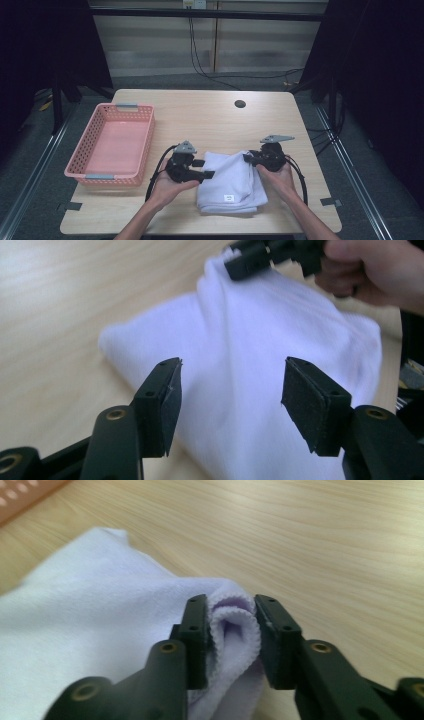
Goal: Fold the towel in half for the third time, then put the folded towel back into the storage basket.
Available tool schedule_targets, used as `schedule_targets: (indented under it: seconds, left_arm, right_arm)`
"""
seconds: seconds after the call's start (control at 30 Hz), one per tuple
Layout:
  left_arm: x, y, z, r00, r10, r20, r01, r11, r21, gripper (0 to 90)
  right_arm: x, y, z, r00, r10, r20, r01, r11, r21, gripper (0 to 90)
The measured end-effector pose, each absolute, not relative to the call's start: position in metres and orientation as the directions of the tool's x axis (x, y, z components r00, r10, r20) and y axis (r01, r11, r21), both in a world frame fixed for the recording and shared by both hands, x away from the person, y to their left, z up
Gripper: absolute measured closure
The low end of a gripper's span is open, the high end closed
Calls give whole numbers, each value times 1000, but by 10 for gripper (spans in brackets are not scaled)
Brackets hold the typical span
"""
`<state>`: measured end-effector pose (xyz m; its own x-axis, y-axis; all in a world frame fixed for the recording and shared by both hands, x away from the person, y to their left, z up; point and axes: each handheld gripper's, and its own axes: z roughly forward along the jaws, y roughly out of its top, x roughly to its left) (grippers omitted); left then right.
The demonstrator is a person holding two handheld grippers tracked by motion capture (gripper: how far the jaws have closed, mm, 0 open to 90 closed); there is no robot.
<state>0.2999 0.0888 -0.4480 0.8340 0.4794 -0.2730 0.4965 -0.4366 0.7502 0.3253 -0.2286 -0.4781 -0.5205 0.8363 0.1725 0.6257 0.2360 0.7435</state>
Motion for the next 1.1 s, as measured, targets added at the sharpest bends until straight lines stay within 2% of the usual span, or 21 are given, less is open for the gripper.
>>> schedule_targets:
  seconds: [0.1,0.17,0.27,0.33,0.4,0.43,0.67,0.77,0.83,0.97,1.1]
  left_arm:
    - [278,103,-457,837,472,-278,502,-458,733,388]
    - [268,107,-464,837,464,-291,512,-474,716,361]
    - [258,110,-476,831,469,-299,528,-499,687,330]
    - [254,110,-480,836,453,-310,528,-513,677,320]
    - [250,109,-481,830,475,-293,530,-506,680,314]
    - [249,109,-482,836,457,-305,528,-515,676,300]
    - [246,105,-485,841,459,-286,519,-535,667,247]
    - [247,105,-489,849,460,-260,500,-539,678,284]
    - [250,104,-490,842,462,-280,519,-546,658,237]
    - [248,100,-491,848,464,-254,504,-559,658,229]
    - [252,98,-492,846,466,-260,511,-563,650,207]
  right_arm:
    - [328,-235,-483,-525,828,196,635,228,739,693]
    - [328,-234,-487,-531,829,178,637,251,729,641]
    - [329,-234,-490,-551,812,195,644,265,718,396]
    - [328,-235,-489,-560,806,192,638,271,721,318]
    - [330,-236,-489,-578,787,215,634,268,726,221]
    - [332,-235,-490,-577,785,226,646,269,714,204]
    - [337,-230,-500,-595,768,235,662,303,685,178]
    - [338,-232,-501,-604,759,243,665,311,679,172]
    - [339,-233,-501,-607,757,243,664,314,679,171]
    - [338,-235,-496,-614,749,251,646,293,704,173]
    - [340,-232,-503,-617,746,251,663,319,677,154]
